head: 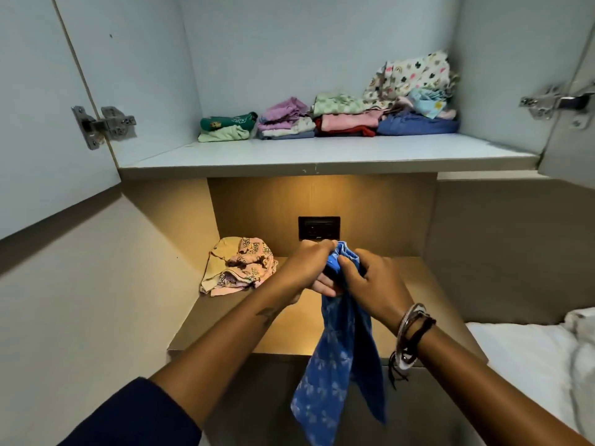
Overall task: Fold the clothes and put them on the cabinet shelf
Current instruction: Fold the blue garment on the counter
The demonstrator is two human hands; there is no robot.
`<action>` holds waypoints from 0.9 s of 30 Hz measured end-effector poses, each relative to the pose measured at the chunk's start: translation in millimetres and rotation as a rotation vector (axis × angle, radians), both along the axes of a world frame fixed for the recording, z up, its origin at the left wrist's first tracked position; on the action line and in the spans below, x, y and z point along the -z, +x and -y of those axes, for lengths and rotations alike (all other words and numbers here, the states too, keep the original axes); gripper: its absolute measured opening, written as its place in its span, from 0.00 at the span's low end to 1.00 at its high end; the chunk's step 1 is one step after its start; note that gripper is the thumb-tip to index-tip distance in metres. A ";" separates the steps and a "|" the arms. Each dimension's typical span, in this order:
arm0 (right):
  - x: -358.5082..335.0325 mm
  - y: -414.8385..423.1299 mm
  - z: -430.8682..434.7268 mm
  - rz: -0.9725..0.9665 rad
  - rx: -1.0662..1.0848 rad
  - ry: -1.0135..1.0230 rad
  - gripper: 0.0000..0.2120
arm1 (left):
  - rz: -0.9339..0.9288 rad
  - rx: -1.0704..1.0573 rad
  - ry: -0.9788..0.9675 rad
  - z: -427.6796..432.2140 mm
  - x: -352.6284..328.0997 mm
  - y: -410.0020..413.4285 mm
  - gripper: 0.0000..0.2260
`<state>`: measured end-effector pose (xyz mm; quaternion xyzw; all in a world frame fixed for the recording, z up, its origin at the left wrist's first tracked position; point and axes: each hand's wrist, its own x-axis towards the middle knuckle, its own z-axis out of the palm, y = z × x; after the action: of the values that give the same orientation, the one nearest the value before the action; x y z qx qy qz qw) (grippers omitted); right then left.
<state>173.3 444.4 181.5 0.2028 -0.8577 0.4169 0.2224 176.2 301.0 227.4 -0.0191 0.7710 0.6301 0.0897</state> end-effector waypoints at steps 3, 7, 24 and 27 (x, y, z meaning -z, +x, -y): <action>2.9 4.5 -10.7 0.111 -0.103 -0.010 0.12 | 0.063 0.124 0.008 -3.4 -5.3 3.5 0.24; 5.1 -7.2 -12.8 0.214 -0.215 -0.101 0.09 | 0.111 0.305 0.023 7.8 -15.2 1.0 0.26; 40.9 -91.7 22.8 0.822 -0.610 -0.448 0.21 | -0.417 0.406 -0.213 91.2 -9.5 -90.8 0.01; 82.0 -95.8 34.5 0.932 -0.585 -0.319 0.23 | -0.386 0.529 -0.073 107.5 -26.0 -98.7 0.04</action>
<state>77.6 409.9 99.5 0.1902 -0.6998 0.6309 -0.2760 77.5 193.5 253.4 0.2986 0.7742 0.5488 0.1016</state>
